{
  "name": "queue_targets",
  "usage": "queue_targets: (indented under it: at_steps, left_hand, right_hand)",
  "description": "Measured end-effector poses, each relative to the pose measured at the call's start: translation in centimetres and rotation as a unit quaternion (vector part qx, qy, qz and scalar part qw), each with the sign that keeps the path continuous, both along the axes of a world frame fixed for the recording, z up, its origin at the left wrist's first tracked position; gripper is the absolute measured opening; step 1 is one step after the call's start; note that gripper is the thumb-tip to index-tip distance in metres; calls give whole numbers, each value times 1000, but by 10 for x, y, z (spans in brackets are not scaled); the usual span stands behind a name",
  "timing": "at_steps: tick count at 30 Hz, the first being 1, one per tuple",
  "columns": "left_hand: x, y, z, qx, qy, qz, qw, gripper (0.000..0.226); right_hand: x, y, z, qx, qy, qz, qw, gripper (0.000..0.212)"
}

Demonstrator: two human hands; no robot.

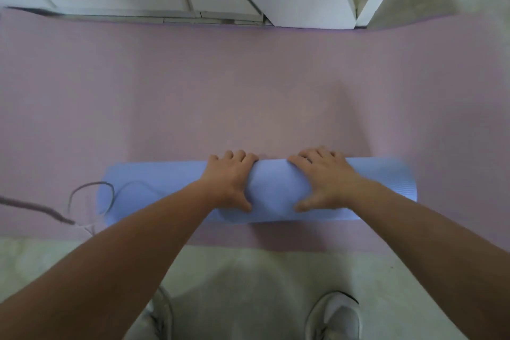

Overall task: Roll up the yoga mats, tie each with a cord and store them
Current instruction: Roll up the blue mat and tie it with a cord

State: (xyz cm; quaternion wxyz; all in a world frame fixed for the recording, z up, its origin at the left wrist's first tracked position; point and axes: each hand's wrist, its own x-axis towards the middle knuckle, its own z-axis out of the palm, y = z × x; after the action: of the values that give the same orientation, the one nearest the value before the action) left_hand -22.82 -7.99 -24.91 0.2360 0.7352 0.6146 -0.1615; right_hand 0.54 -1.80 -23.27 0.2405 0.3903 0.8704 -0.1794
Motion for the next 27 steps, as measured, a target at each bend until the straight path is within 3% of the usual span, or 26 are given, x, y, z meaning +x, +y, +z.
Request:
queue_targets:
  at_steps: [3, 6, 9, 12, 14, 16, 19, 23, 25, 27]
  left_hand:
    - [9, -33, -3, 58, 24, -3, 998, 106]
    - [21, -63, -8, 88, 44, 0, 995, 112]
    - [16, -40, 9, -7, 36, -10, 999, 112]
    - [9, 9, 27, -185, 25, -35, 982, 123]
    - [14, 23, 27, -288, -35, -15, 957, 127]
    - [20, 24, 23, -315, -87, 7, 945, 125]
    - [19, 25, 25, -199, -102, 31, 974, 102]
    - [22, 42, 58, -60, -120, 68, 989, 92]
    - [25, 46, 85, -2, -133, 102, 986, 93]
    - [23, 47, 109, 56, -176, 144, 972, 97]
  right_hand:
    - [-11, 15, 2, -136, -50, -21, 989, 129]
    - [-14, -4, -5, -89, -61, 14, 994, 137]
    - [-7, -26, -6, -8, -43, 26, 999, 125]
    - [-1, -41, -9, 34, -21, 31, 999, 115]
    - [4, -47, -14, 45, 5, 46, 998, 103]
    - [10, -44, -11, 62, 17, 57, 996, 98]
    - [19, -22, 8, 133, 51, 72, 987, 105]
    - [25, 31, 85, 139, 57, 107, 983, 107]
    - [33, 58, 146, 141, 42, 20, 989, 102]
    - [45, 83, 205, 224, 7, -72, 972, 92]
